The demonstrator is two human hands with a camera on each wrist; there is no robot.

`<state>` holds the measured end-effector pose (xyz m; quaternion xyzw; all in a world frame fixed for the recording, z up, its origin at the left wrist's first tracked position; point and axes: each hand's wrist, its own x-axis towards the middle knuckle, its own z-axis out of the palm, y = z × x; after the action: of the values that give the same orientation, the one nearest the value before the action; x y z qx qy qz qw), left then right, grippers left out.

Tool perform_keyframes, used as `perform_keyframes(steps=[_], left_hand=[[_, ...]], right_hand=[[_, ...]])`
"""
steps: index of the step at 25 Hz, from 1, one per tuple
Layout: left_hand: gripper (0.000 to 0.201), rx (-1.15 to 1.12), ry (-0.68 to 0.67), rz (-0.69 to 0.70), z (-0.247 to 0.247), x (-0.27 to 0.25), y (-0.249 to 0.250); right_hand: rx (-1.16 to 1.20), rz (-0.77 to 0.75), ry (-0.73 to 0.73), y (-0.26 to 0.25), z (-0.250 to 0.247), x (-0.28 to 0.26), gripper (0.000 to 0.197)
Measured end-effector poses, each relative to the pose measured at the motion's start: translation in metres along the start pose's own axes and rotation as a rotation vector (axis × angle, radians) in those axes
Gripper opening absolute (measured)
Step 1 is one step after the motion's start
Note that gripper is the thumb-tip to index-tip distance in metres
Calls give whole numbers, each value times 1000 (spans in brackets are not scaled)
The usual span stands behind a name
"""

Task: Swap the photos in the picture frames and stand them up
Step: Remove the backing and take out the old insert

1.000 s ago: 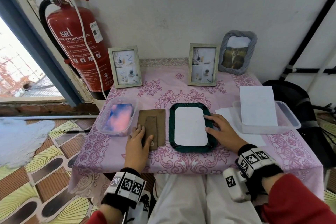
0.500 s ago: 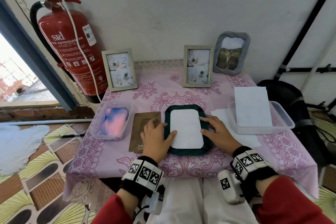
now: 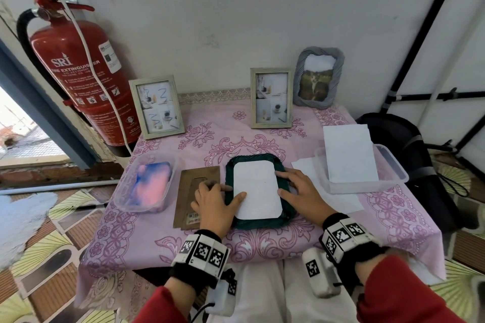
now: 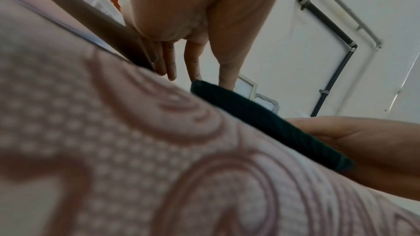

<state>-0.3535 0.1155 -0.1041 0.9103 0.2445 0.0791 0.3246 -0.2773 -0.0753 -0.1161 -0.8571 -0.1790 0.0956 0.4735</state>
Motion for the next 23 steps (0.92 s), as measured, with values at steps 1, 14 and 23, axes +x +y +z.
perform_keyframes(steps=[1, 14, 23], left_hand=[[39, 0, 1, -6, 0, 0, 0], [18, -323, 46, -118, -5, 7, 0], [21, -727, 88, -68, -15, 9, 0]], right_hand=[[-3, -4, 2, 0, 0, 0, 45], [-28, 0, 14, 3, 3, 1, 45], [-16, 23, -21, -2, -1, 1, 45]])
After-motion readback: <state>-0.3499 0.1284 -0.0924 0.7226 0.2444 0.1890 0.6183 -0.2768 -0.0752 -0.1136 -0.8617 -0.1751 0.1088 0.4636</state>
